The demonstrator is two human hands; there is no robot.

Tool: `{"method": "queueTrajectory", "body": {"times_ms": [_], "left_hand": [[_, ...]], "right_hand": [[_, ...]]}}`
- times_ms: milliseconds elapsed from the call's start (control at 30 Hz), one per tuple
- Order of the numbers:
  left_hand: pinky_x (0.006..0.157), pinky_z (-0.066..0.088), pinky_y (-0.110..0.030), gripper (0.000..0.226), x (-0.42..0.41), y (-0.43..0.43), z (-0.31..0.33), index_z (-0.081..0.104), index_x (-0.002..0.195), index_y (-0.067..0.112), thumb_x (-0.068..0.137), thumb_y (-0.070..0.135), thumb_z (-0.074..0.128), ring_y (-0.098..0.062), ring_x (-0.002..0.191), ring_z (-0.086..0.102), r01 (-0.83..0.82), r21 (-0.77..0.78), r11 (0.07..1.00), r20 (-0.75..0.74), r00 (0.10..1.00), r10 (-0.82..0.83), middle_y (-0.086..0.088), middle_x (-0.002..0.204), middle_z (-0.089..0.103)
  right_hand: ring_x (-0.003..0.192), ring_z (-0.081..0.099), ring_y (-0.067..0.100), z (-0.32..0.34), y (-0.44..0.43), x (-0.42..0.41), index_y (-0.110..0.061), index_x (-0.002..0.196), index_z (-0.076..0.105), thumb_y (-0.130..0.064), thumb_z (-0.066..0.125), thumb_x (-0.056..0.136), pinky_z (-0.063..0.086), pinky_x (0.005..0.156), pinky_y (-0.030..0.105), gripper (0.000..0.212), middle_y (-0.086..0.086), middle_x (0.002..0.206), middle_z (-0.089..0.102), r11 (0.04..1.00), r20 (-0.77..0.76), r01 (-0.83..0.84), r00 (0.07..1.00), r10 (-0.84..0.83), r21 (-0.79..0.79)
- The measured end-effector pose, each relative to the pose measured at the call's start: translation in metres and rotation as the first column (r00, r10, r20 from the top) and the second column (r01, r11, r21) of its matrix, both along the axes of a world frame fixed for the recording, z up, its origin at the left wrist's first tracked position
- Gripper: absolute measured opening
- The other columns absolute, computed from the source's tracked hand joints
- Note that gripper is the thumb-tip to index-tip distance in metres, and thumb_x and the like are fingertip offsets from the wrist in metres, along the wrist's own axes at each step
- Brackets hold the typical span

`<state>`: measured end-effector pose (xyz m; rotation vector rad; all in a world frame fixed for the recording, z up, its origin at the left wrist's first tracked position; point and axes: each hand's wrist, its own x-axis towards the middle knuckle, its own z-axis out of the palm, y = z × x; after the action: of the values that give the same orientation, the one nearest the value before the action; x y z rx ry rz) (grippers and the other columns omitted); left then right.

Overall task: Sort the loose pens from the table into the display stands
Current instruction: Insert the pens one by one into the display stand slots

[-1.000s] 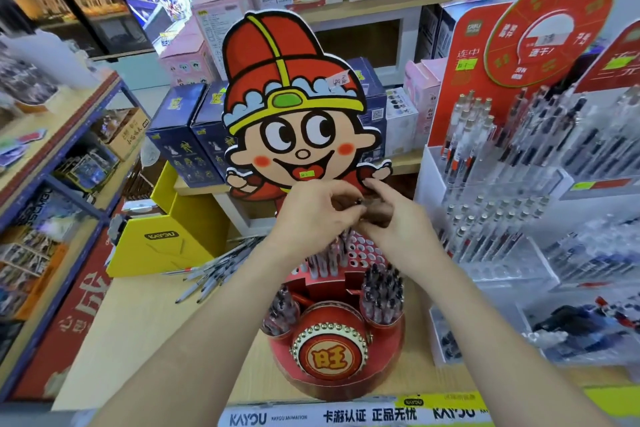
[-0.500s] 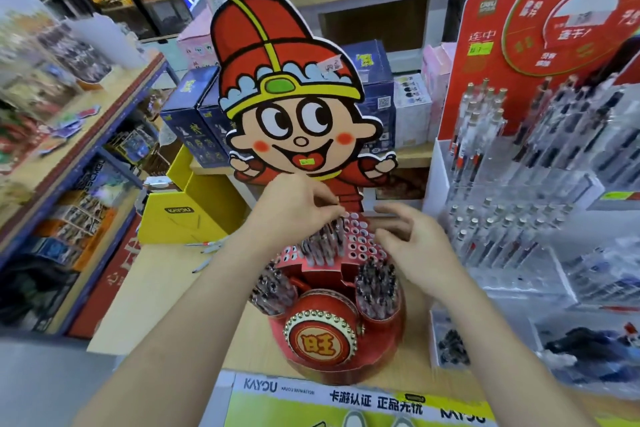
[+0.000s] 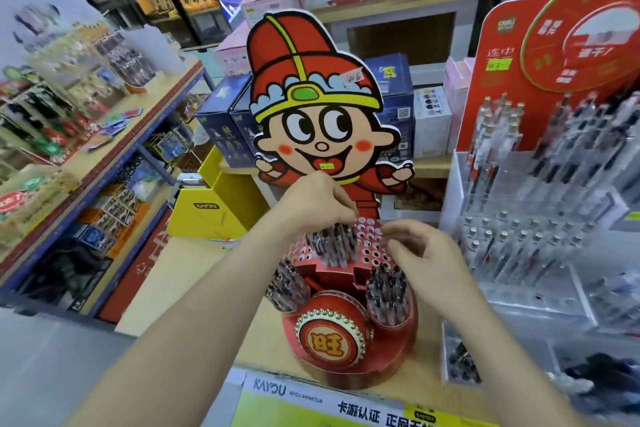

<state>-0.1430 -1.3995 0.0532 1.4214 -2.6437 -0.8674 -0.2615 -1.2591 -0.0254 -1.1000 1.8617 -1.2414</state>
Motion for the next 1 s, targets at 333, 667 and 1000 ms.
{"method": "queueTrajectory", "body": {"times_ms": [333, 667, 1000], "left_hand": [[0.072, 0.054, -0.033, 0.037, 0.022, -0.008, -0.018, 0.067, 0.081, 0.026, 0.093, 0.054, 0.046, -0.013, 0.061, 0.053, -0.012, 0.048, 0.999, -0.198, 0.980, 0.022, 0.007, 0.060, 0.056], [0.085, 0.050, -0.028, 0.030, 0.217, -0.092, -0.078, 0.067, 0.106, 0.036, 0.086, 0.014, 0.063, -0.013, 0.097, 0.063, -0.341, -0.048, 0.939, -0.220, 0.921, 0.323, 0.005, 0.114, 0.068], [0.109, 0.031, -0.040, 0.061, 0.228, -0.162, -0.204, 0.031, 0.145, 0.015, 0.090, 0.029, 0.054, -0.029, 0.139, 0.026, 0.385, -0.170, 0.907, 0.276, 0.902, -0.332, -0.011, 0.154, 0.027]], "right_hand": [[0.085, 0.067, -0.002, 0.030, -0.010, 0.021, -0.032, 0.093, 0.070, -0.010, 0.059, 0.093, 0.057, 0.084, 0.032, 0.025, -0.014, 0.086, 0.073, 0.992, 0.041, 0.095, 0.995, -0.092, -0.088], [0.085, 0.069, 0.005, 0.072, -0.056, 0.117, -0.033, 0.089, 0.069, -0.003, 0.060, 0.091, 0.056, 0.076, 0.023, 0.031, -0.013, 0.087, 0.073, 0.977, -0.023, 0.062, 0.997, -0.068, -0.204], [0.100, 0.059, -0.007, -0.003, -0.151, 0.271, -0.040, 0.114, 0.055, -0.005, 0.055, 0.094, 0.047, 0.092, 0.017, 0.040, -0.014, 0.113, 0.064, 0.991, -0.054, -0.016, 0.998, 0.023, 0.130]]}}
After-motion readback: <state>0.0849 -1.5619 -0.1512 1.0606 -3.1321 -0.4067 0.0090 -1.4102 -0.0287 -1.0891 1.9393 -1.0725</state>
